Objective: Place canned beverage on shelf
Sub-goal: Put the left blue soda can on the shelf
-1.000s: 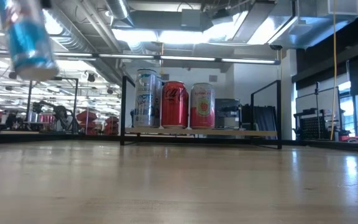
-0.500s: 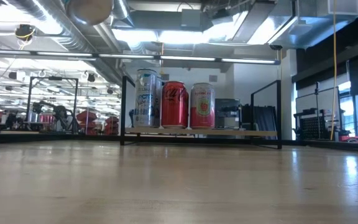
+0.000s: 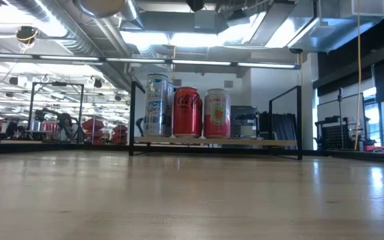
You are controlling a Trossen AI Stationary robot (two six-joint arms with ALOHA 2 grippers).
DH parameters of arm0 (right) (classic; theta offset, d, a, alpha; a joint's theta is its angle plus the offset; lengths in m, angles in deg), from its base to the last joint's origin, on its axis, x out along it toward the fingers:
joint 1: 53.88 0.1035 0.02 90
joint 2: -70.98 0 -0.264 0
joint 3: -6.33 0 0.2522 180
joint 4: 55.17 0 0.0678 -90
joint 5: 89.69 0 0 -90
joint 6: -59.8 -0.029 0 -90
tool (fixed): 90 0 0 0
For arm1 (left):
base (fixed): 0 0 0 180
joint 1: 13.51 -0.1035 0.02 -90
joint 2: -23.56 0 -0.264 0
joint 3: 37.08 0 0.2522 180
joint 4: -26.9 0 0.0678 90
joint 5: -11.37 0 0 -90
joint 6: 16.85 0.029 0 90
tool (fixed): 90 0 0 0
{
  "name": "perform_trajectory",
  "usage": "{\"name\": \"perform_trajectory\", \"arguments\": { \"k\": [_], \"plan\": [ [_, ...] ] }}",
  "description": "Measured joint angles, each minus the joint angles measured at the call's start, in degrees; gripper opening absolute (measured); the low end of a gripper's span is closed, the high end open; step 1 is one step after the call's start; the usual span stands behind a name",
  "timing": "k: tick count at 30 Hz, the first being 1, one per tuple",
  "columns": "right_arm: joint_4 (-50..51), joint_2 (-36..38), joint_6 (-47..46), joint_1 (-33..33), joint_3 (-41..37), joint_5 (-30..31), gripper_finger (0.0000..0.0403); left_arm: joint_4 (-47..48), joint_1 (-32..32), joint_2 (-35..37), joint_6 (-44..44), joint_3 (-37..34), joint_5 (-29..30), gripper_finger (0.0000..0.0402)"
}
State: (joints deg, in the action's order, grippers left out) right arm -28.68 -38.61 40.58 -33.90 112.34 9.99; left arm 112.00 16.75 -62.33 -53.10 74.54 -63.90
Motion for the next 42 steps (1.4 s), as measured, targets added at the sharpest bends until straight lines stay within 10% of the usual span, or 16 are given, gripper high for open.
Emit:
{"name": "perform_trajectory", "arguments": {
  "k": [13, 23, 31, 42],
  "plan": [
    [17.95, 5.29, -0.34, -0.48, -0.09, -1.76, 0.0033, -1.06, -0.94, 0.12, 0.33, -2.11, 2.87, 0.0205],
    [39.15, 8.88, -4.52, -0.48, -0.09, 14.67, 0.0212, -7.19, -6.41, 0.02, 0.26, -13.44, -2.42, 0.0207],
    [37.74, 9.14, 2.94, 1.46, -7.09, 15.29, 0.031, -13.08, -9.78, 0.02, 0.4, -23.54, -3.73, 0.0207],
    [24.72, 9.14, 1.45, 2.17, -14.9, 8.72, 0.0304, -19.77, -10.89, -1.78, 0.7, -28.5, -5.58, 0.0207]
  ]
}}
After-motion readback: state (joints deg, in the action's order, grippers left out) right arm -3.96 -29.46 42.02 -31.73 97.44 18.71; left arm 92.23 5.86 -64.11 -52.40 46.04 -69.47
